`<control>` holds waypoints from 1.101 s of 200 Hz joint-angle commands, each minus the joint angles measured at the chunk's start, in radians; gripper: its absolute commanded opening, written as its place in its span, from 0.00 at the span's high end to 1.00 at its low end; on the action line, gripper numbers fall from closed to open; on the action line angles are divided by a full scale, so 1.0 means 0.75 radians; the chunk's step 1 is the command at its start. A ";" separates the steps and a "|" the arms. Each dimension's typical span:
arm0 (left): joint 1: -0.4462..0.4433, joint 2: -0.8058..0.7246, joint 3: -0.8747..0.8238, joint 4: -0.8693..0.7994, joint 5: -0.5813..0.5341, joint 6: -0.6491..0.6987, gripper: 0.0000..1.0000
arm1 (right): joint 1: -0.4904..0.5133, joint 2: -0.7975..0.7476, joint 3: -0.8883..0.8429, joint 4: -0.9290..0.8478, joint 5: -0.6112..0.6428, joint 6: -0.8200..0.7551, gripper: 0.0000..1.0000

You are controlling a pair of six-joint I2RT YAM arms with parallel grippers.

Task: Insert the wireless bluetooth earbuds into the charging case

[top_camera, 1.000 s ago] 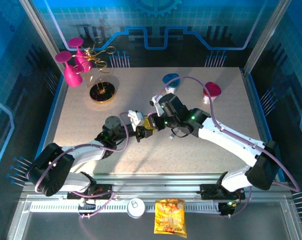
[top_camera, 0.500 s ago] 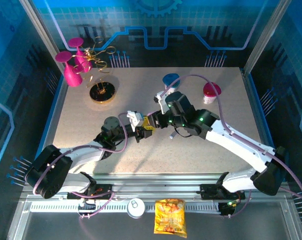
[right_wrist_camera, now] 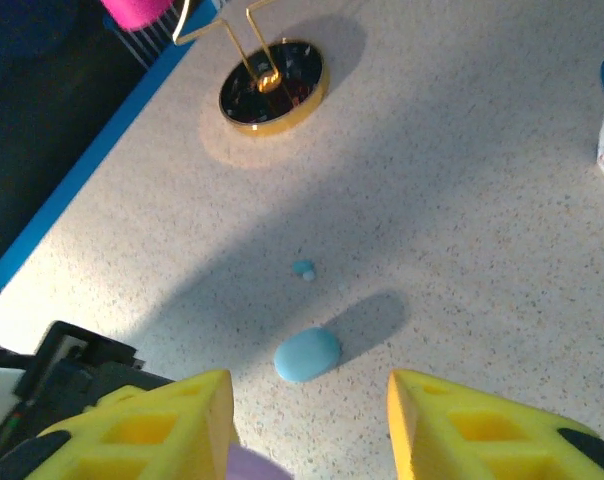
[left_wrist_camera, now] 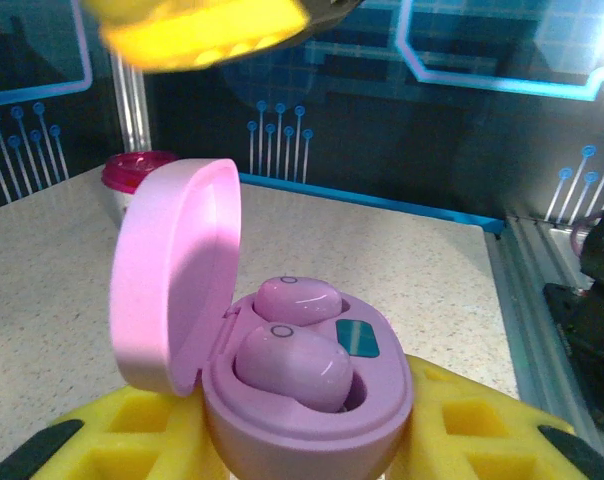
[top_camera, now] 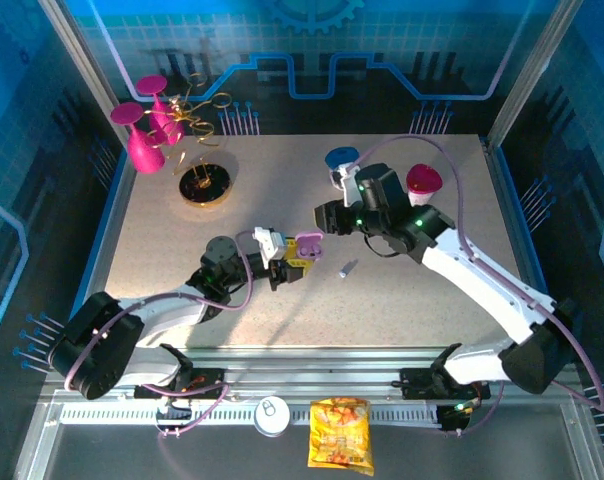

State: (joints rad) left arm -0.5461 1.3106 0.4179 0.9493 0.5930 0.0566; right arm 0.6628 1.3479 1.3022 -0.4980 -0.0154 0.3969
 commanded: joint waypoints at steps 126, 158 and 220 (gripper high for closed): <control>0.001 -0.067 0.039 -0.001 -0.030 0.028 0.80 | -0.037 -0.215 -0.134 -0.115 -0.331 -0.173 0.57; 0.001 -0.063 0.042 0.046 -0.022 0.013 0.80 | -0.103 -0.251 -0.262 0.108 -0.469 0.090 0.40; 0.000 -0.117 0.032 0.092 -0.052 0.012 0.80 | -0.154 -0.182 -0.597 1.012 -0.936 0.861 0.15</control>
State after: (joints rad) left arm -0.5461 1.2587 0.4183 0.9577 0.5655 0.0589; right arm 0.5488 1.1873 0.9108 -0.1020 -0.5514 0.7647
